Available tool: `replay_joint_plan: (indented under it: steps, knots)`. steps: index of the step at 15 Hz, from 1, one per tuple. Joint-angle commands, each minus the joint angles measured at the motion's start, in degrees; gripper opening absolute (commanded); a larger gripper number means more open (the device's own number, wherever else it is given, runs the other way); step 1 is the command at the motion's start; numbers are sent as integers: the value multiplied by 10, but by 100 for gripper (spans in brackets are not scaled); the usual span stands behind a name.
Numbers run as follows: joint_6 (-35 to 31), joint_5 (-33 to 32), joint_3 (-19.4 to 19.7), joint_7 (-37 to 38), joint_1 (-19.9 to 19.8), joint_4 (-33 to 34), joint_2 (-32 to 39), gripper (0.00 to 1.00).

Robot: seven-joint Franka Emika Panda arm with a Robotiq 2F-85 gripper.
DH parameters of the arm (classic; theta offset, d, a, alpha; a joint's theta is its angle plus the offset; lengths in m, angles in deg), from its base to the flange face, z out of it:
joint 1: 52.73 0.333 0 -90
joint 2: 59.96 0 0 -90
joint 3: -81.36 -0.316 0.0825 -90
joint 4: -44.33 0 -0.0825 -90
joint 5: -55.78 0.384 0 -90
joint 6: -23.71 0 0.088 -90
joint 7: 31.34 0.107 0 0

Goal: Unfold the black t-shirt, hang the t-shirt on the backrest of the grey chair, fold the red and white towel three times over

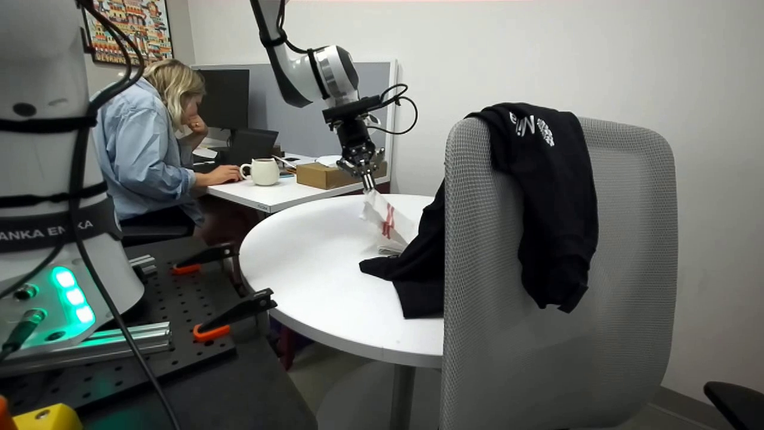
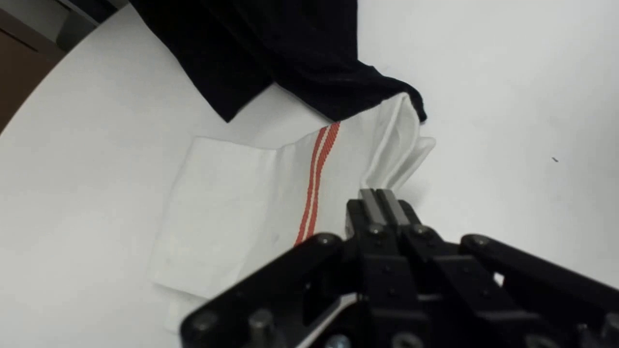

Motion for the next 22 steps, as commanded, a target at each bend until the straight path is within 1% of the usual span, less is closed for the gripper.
replay_joint_plan:
  steps: [1, 4, 7, 9, 11, 15, 19, 20, 22]
  knots:
    - [-7, 22, -18, -3, 13, -44, -35, 1]
    - [-4, 51, -35, -13, 21, -62, -48, 1]
    - [25, 121, -45, -47, 15, -53, -57, 1]
    - [62, 177, -34, -63, 2, -30, -52, 1]
    - [96, 219, -15, -84, -20, -5, -50, 1]
    - [133, 278, 30, -97, -72, 57, -36, 1]
    - [156, 359, 55, -83, -113, 124, -11, 1]
    - [156, 373, 60, -77, -119, 138, -6, 1]
    - [147, 361, 72, -65, -122, 161, 5, 1]
